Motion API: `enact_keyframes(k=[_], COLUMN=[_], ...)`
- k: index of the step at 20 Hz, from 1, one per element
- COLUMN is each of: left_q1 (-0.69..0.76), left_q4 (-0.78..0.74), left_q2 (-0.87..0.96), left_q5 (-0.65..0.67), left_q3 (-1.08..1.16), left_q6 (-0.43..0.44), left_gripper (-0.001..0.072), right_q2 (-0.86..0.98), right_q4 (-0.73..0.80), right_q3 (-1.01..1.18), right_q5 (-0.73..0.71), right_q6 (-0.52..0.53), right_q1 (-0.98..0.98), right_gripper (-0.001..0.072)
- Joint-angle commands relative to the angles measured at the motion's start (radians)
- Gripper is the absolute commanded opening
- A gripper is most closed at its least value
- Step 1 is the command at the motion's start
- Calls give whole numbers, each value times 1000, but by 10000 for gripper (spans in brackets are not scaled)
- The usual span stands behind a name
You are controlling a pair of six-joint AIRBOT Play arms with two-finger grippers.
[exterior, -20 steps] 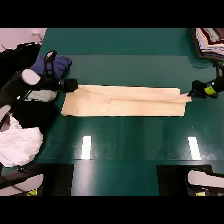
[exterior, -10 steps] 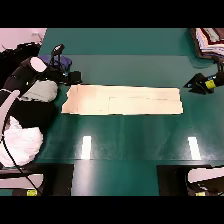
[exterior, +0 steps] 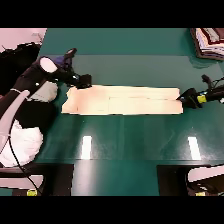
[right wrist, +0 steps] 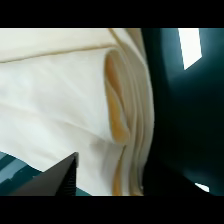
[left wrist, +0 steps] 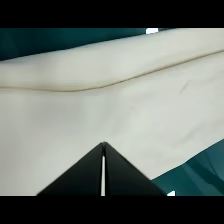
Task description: Fold the shirts.
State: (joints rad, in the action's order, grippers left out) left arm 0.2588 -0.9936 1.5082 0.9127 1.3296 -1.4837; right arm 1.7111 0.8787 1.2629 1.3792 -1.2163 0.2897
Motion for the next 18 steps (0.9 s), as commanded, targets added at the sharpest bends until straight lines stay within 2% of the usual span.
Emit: enact_keyframes(k=[1,2,3,4,6,11,18], left_q1=[90,109,124,140,171,246,265], left_q4=[28,48,70,81,83,86,97], left_q2=[41,59,80,113,183,349,410], left_q5=[-113,-145,-158,-150,-128,-89,-68], left_q3=[4,6,15,40,106,266,293], left_q6=[-2,-2,-2,-2,-2,-2,-8], left_gripper=[22,22,22,21,22,22,22], right_q2=[41,39,34,26,-6,-126,-152], right_q4=[-32,-32,-34,-46,-93,-332,-335], right_q3=[29,51,78,109,174,338,576], right_q5=[-25,-22,-3,26,74,102,65], right_q6=[32,34,52,64,63,38,-9], right_q1=[-60,-76,-90,-100,-118,-208,-434], right_gripper=[306,158,53,13,12,12,11])
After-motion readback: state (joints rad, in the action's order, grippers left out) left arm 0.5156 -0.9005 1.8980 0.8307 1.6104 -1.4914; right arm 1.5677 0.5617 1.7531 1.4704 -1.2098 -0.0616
